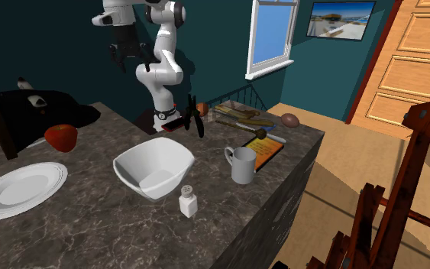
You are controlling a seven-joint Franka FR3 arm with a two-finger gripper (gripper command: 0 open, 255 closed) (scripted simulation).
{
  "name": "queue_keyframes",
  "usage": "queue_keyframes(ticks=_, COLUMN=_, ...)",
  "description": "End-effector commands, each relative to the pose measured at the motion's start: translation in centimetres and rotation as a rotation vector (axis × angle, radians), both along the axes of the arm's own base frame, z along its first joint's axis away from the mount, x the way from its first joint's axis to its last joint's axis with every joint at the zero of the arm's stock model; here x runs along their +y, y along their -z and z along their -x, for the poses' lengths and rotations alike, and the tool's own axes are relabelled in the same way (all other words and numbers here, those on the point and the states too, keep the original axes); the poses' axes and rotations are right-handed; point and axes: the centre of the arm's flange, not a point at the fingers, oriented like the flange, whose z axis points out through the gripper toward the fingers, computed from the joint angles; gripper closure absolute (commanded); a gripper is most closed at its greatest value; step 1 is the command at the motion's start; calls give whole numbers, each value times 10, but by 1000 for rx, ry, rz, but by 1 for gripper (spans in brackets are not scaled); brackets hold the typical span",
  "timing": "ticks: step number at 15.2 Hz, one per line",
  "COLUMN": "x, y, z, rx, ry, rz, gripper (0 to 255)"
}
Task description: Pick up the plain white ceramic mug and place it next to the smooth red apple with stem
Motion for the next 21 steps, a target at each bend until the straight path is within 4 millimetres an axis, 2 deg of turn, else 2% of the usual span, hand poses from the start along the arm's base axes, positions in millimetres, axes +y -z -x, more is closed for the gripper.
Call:
queue_keyframes(ticks=1, x=0, y=0, z=0, rx=0, ry=0, rz=0, gripper=0)
queue_keyframes(ticks=21, x=218, y=105, z=-104, rx=-62, ry=-47, rz=21, gripper=0)
